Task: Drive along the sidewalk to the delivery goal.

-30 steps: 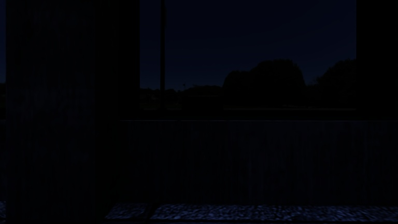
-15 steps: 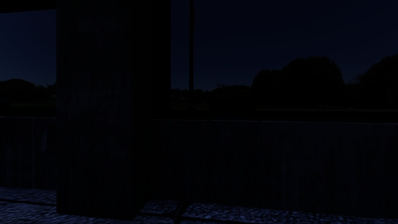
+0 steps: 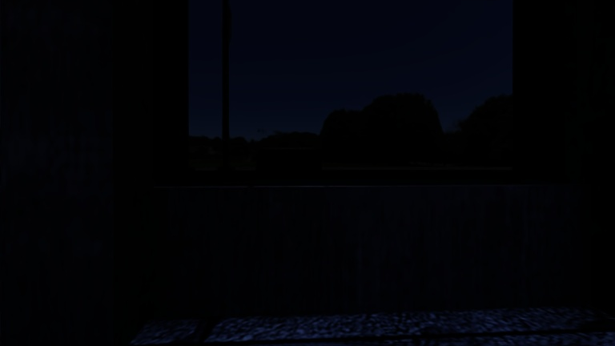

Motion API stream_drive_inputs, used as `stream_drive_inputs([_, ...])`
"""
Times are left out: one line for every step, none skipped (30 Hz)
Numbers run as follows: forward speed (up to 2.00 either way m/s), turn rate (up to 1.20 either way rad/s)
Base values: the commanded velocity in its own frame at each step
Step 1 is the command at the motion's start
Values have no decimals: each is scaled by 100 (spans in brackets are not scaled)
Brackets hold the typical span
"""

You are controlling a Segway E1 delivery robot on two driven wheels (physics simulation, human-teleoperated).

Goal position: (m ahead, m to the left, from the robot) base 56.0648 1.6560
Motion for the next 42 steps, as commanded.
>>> stream_drive_inputs([0,-74])
stream_drive_inputs([0,-74])
stream_drive_inputs([0,-74])
stream_drive_inputs([0,-74])
stream_drive_inputs([0,-74])
stream_drive_inputs([0,-74])
stream_drive_inputs([0,-74])
stream_drive_inputs([0,-74])
stream_drive_inputs([0,-74])
stream_drive_inputs([0,-74])
stream_drive_inputs([0,-74])
stream_drive_inputs([0,-74])
stream_drive_inputs([0,-74])
stream_drive_inputs([0,-74])
stream_drive_inputs([0,-74])
stream_drive_inputs([0,-74])
stream_drive_inputs([0,-74])
stream_drive_inputs([0,-74])
stream_drive_inputs([0,-74])
stream_drive_inputs([0,-74])
stream_drive_inputs([0,-74])
stream_drive_inputs([0,-74])
stream_drive_inputs([0,-74])
stream_drive_inputs([0,-74])
stream_drive_inputs([0,-74])
stream_drive_inputs([0,-73])
stream_drive_inputs([0,-72])
stream_drive_inputs([0,-72])
stream_drive_inputs([0,-70])
stream_drive_inputs([0,-68])
stream_drive_inputs([0,-67])
stream_drive_inputs([0,-67])
stream_drive_inputs([0,-64])
stream_drive_inputs([0,-61])
stream_drive_inputs([0,-58])
stream_drive_inputs([0,-58])
stream_drive_inputs([0,-53])
stream_drive_inputs([0,-50])
stream_drive_inputs([0,-50])
stream_drive_inputs([0,-46])
stream_drive_inputs([0,-43])
stream_drive_inputs([0,-42])
